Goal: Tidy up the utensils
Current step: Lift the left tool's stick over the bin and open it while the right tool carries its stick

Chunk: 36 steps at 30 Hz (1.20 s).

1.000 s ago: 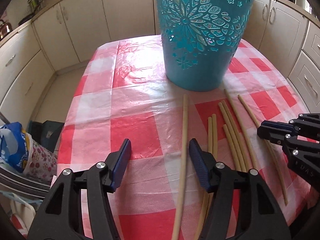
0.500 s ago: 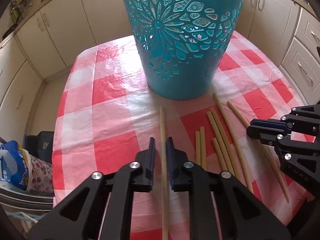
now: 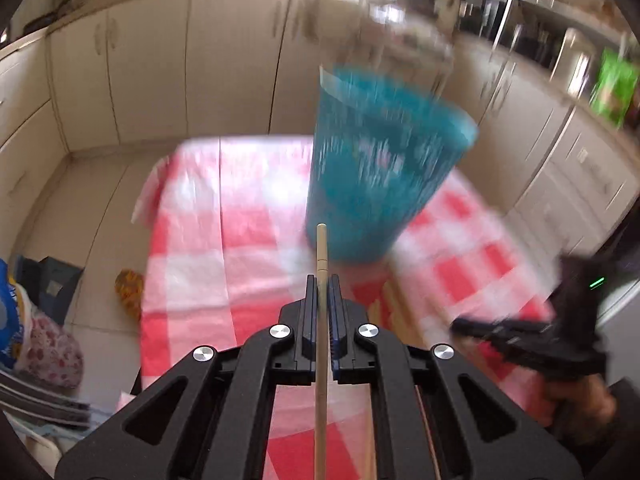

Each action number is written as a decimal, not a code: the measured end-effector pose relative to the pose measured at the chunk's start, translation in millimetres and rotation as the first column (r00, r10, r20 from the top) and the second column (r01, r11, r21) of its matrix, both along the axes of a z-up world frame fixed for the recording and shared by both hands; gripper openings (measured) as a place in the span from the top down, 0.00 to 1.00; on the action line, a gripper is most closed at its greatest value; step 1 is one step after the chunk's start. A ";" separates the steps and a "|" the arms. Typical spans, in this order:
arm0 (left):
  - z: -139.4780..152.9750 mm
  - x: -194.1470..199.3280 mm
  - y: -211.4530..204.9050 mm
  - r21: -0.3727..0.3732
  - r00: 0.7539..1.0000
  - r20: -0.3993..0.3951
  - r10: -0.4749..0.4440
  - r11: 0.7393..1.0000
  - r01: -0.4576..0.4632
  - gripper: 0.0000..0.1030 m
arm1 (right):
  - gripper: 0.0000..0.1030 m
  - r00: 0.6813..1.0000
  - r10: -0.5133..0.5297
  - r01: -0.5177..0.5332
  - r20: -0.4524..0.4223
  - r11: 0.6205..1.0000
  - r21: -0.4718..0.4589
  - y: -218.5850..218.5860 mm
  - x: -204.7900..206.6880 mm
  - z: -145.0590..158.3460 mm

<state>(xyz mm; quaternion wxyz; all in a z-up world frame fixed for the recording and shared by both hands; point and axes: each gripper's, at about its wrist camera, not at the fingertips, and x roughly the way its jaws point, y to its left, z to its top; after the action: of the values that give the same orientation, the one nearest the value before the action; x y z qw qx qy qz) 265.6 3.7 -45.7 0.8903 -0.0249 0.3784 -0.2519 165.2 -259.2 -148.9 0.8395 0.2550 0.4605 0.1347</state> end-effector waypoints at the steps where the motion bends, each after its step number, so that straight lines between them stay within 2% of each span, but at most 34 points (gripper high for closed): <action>1: 16.8 -4.0 8.6 -0.046 0.999 0.048 0.013 0.999 -0.011 0.96 | 0.94 0.999 -0.029 0.029 0.019 0.999 0.026 -6.5 -2.4 1.1; 5: 79.2 1.0 20.7 -0.226 0.975 0.211 0.071 0.974 -0.022 0.96 | 0.94 0.996 -0.093 0.091 0.015 0.992 0.084 -21.2 -4.8 -2.4; 8: 108.6 12.7 6.8 -0.310 0.951 0.289 0.108 0.951 -0.013 0.95 | 0.94 0.994 -0.105 0.103 0.016 0.991 0.087 -23.1 -5.1 -0.8; 13: 140.9 42.3 -32.9 -0.402 0.897 0.386 0.213 0.915 -0.044 0.95 | 0.94 0.996 -0.090 0.088 0.020 0.994 0.065 -18.6 -2.6 0.9; 17: 153.4 67.3 -69.8 -0.412 0.848 0.441 0.294 0.906 -0.099 0.95 | 0.94 0.996 -0.090 0.088 0.026 0.994 0.063 -19.1 -3.0 0.3; 21: 138.9 86.2 -94.4 -0.399 0.848 0.425 0.318 0.906 -0.140 0.95 | 0.94 0.994 -0.102 0.100 0.030 0.993 0.065 -19.1 -3.6 0.6; 24: 121.2 95.2 -104.2 -0.366 0.859 0.404 0.315 0.916 -0.164 0.95 | 0.94 0.994 -0.102 0.100 0.028 0.993 0.068 -20.6 -3.8 0.4; 30: 88.6 96.6 -97.9 -0.314 0.876 0.369 0.309 0.929 -0.196 0.95 | 0.94 0.995 -0.102 0.100 0.024 0.993 0.067 -20.4 -4.0 0.7; 36: 71.8 86.2 -95.5 -0.230 0.902 0.354 0.247 0.958 -0.172 0.95 | 0.94 0.994 -0.105 0.103 0.025 0.992 0.066 -20.5 -4.2 1.0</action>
<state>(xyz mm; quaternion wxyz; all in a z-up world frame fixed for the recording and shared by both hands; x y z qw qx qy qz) 351.8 -91.8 26.1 0.9618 -0.1026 0.1679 -0.1901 161.0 -279.7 -147.9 0.8432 0.3036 0.4301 0.1090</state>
